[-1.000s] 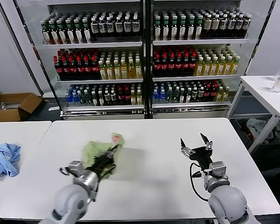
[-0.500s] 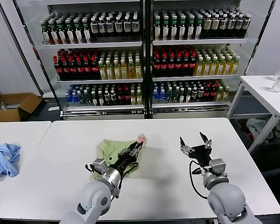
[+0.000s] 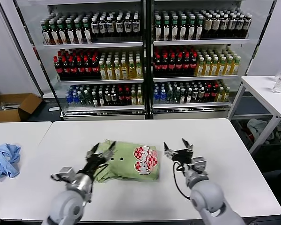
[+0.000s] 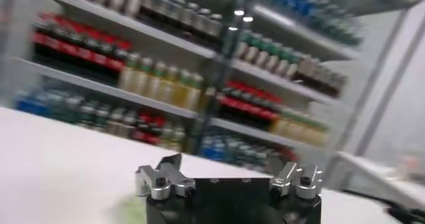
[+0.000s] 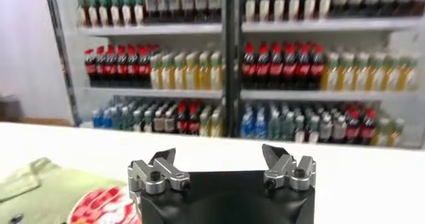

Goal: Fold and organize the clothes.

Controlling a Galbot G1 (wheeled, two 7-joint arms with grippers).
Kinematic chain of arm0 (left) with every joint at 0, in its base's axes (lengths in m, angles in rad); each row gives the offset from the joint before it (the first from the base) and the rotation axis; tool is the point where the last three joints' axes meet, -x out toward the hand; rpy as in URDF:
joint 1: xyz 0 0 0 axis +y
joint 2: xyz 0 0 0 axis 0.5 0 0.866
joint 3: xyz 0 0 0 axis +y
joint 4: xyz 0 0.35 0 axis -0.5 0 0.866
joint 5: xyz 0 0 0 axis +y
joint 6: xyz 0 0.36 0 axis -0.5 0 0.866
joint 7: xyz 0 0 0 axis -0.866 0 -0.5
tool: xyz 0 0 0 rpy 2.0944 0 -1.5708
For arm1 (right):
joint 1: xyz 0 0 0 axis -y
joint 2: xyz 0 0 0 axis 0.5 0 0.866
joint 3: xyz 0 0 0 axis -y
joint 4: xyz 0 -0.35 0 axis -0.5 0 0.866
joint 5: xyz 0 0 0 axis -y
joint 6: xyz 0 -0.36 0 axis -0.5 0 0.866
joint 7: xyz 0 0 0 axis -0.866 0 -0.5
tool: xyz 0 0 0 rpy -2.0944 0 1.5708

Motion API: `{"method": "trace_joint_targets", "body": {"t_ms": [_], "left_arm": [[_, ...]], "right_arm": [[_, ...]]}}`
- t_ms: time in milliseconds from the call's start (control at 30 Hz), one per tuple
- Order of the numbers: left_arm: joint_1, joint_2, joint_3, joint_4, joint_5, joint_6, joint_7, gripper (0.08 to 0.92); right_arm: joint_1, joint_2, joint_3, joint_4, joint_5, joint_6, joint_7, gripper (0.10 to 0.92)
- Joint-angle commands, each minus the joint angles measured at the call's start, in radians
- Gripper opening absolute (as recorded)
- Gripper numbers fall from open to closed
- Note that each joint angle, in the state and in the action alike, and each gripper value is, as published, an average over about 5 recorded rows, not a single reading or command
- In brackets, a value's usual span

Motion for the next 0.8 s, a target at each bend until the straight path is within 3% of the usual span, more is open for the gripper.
{"method": "trace_joint_targets", "body": {"t_ms": [33,433,800], "left_arm": [[0.188,0.073,-0.227,-0.001,0.070,-0.034,-0.016,0.801],[0.206,0.068,-0.231,-0.038,0.054,-0.004,-0.017,0.823],[0.214,0.071,-0.231,-0.041,0.047,-0.005,-0.015,0.823]], "right_arm": [[0.047,0.118,-0.165,-0.170,-0.004,-0.055,0.075,0.823],[0.057,0.179,-0.161,-0.189,0.067,-0.090,0.147,0.803],[0.159,0.091,-0.152,-0.241,0.121,-0.125,0.092,0.516]]}}
